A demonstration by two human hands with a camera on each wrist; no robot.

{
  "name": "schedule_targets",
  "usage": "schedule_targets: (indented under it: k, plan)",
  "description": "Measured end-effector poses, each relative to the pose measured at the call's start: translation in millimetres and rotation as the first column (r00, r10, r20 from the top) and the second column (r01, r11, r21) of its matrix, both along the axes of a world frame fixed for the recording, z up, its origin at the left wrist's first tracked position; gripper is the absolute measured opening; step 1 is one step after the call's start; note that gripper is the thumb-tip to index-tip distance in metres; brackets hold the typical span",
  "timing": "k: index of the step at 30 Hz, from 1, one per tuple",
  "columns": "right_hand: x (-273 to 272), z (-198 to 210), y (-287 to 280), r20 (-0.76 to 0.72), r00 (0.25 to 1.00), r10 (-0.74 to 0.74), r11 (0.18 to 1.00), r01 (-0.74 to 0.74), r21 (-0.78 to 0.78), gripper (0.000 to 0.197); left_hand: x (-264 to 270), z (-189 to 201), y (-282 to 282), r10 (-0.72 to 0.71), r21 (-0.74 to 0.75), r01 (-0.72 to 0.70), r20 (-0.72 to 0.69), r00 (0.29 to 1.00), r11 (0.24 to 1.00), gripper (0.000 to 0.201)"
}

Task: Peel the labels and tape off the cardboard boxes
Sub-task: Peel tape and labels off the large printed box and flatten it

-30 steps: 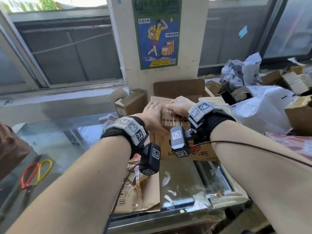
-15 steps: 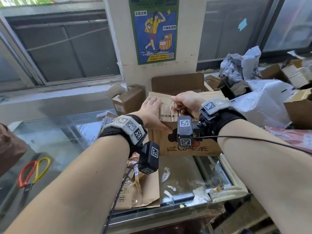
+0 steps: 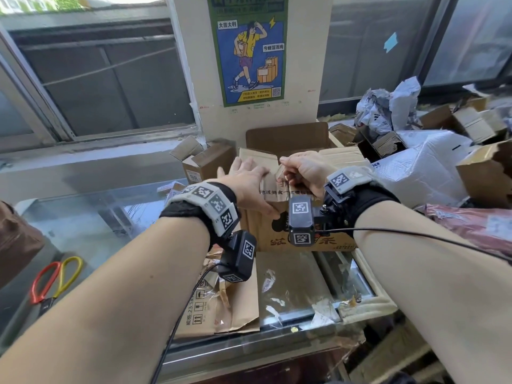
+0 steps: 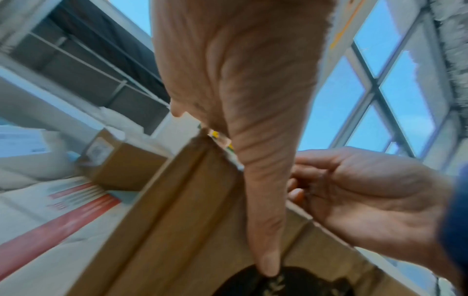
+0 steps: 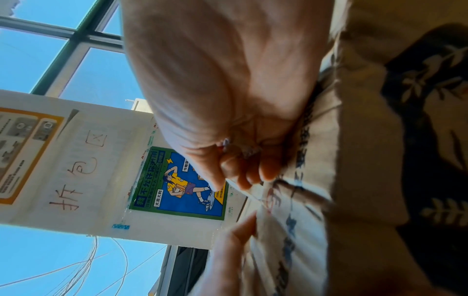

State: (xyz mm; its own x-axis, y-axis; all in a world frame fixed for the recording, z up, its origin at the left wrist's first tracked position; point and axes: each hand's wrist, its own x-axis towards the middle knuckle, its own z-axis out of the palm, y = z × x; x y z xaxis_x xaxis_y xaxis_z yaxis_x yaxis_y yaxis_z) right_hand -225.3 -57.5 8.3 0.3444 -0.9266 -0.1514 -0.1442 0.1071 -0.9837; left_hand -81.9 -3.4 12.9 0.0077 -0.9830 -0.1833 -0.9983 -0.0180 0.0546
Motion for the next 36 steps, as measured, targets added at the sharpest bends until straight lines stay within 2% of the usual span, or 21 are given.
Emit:
schedule_targets:
  k: [2, 5, 11, 16, 18, 21, 24, 26, 30, 33, 36]
  plan:
    - [-1, -1, 2, 0.036, 0.999, -0.016, 1.000, 0.016, -0.004, 0.046, -14, 6, -3, -0.014, 0.015, 0.013, 0.099, 0.995, 1.000, 0.112]
    - [-5, -4, 2, 0.097, 0.994, -0.044, 0.999, 0.046, -0.018, 0.051, -26, -1, -3, -0.016, 0.026, 0.014, 0.085, 0.996, 1.000, 0.125]
    - [-7, -8, 5, 0.192, 0.979, -0.067, 0.994, 0.082, -0.067, 0.049, -24, -6, -2, -0.005, -0.008, 0.005, 0.014, 1.000, 1.000, 0.119]
    - [-15, -9, 5, 0.421, 0.903, -0.082, 0.997, 0.075, 0.034, 0.058, -25, -7, -2, 0.004, -0.007, -0.004, 0.017, 1.000, 1.000, 0.121]
    - [-16, -10, 4, 0.459, 0.883, -0.101, 0.995, 0.084, 0.059, 0.053, -25, -6, -1, 0.002, -0.005, -0.002, 0.019, 1.000, 1.000, 0.119]
    - [-15, -10, 2, 0.453, 0.883, -0.126, 0.992, 0.110, 0.061, 0.046, -25, -6, -3, 0.007, -0.009, -0.007, 0.012, 1.000, 1.000, 0.116]
    - [-13, -12, 2, 0.409, 0.902, -0.140, 0.989, 0.150, 0.008, 0.055, -23, -6, -4, 0.015, -0.010, -0.015, -0.043, 0.999, 1.000, 0.117]
    - [-10, -13, 1, 0.342, 0.926, -0.162, 0.979, 0.194, -0.061, 0.062, -21, -7, -5, 0.018, 0.003, -0.018, -0.096, 0.995, 1.000, 0.116]
    - [-4, -16, -2, 0.208, 0.958, -0.198, 0.957, 0.234, -0.171, 0.059, -20, -6, -7, 0.019, 0.021, -0.017, -0.112, 0.993, 1.000, 0.112]
    - [-4, -16, -5, 0.220, 0.962, -0.164, 0.961, 0.205, -0.183, 0.048, -20, -5, -8, 0.013, 0.020, -0.011, -0.105, 0.994, 1.000, 0.109]
    - [-5, -17, -6, 0.286, 0.946, -0.153, 0.976, 0.191, -0.108, 0.038, -20, -4, -8, 0.001, 0.016, 0.000, -0.093, 0.996, 1.000, 0.106]
